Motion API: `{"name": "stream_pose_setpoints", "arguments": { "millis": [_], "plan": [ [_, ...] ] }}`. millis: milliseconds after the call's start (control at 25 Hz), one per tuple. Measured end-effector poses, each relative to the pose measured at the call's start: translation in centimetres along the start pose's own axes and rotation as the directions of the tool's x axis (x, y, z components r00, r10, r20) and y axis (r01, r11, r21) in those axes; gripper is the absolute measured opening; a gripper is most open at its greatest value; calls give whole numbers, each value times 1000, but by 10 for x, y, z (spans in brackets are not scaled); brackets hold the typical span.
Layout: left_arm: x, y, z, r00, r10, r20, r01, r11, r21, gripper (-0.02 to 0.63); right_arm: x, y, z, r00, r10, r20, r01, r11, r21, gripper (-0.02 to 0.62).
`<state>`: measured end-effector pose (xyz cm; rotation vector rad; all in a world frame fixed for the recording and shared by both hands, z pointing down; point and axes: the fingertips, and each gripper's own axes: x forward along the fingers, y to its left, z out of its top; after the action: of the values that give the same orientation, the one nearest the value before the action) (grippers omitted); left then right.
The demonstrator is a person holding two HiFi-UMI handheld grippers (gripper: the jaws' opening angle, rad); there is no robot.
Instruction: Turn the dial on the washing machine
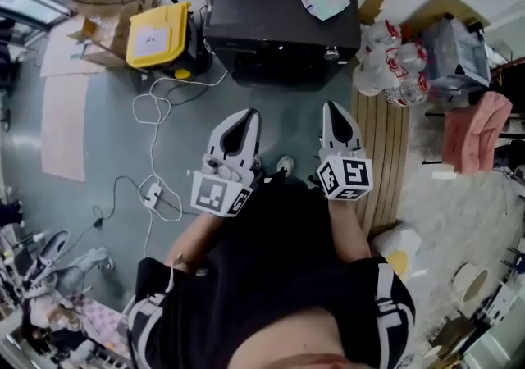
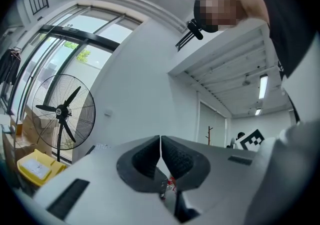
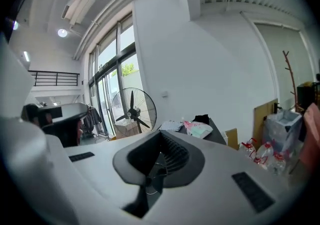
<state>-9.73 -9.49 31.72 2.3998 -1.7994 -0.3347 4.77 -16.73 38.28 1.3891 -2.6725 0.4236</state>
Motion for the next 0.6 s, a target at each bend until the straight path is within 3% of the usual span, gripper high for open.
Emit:
{"name": "stream_pose_setpoints", "arguments": {
  "millis": [280, 600],
  "plan": [
    [-22, 11, -6, 1000, -11, -24, 12, 1000, 2, 28, -22, 39, -7, 1000, 15, -8, -15, 1000, 3, 26],
    [-24, 17, -8, 999, -29, -27, 29, 1000, -9, 28, -22, 46, -7, 1000, -5, 3, 5, 1000, -2, 25]
  ]
}}
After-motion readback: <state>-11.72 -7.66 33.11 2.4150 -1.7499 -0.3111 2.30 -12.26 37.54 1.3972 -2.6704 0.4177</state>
